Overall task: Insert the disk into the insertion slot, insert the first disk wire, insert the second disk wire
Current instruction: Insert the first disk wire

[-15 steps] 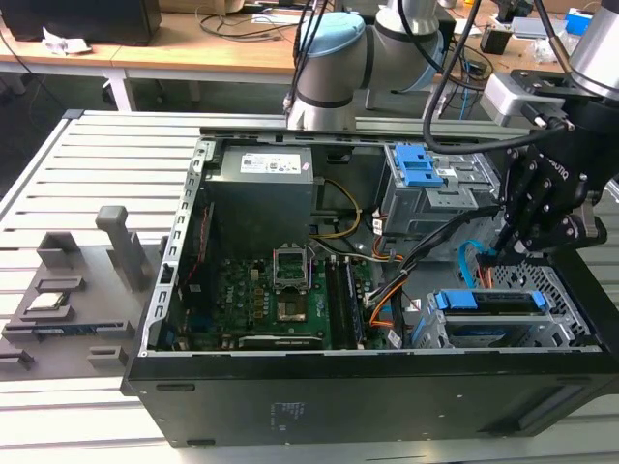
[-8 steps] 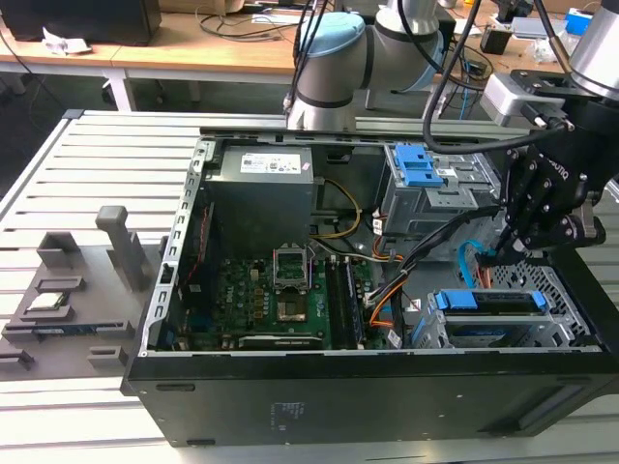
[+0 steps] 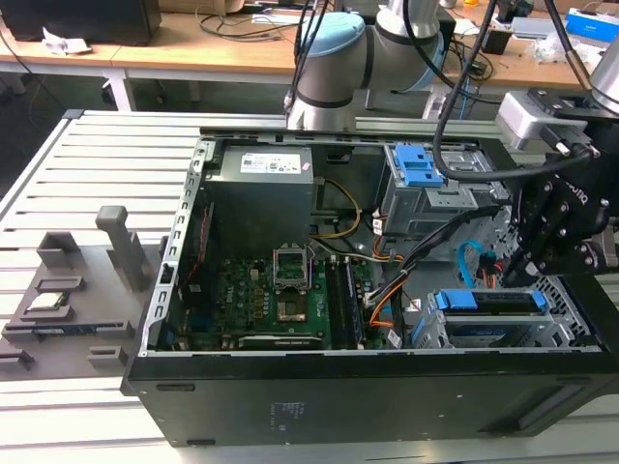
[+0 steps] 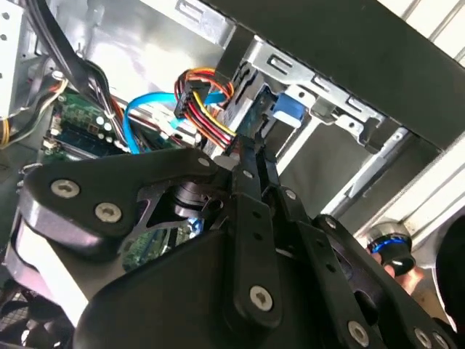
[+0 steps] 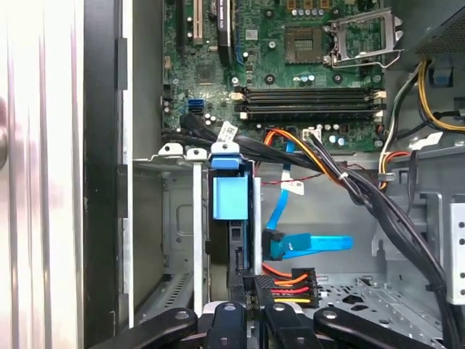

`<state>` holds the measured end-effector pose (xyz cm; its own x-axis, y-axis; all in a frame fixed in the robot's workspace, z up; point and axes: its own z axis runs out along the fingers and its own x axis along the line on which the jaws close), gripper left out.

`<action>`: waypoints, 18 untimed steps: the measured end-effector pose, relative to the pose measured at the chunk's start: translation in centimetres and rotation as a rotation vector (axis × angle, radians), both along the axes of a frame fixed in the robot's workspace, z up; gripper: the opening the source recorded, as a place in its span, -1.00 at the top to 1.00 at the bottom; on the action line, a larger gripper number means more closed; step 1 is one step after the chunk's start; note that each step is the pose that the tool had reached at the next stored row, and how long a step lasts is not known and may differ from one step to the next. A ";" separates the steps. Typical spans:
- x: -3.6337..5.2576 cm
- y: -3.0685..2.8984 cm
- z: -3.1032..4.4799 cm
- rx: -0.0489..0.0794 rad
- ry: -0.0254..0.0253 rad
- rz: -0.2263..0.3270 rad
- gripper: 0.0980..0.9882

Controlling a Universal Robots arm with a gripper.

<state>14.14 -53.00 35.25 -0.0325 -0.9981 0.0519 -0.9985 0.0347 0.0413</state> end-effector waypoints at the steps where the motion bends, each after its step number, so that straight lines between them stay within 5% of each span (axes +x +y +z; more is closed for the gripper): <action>1: 0.07 -0.01 -0.35 0.000 0.0000 0.000 0.85; 18: 0.56 -0.05 -1.20 0.006 0.0000 0.000 0.85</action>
<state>14.71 -53.05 34.05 -0.0327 -0.9984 0.0454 -0.9985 0.0346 0.0415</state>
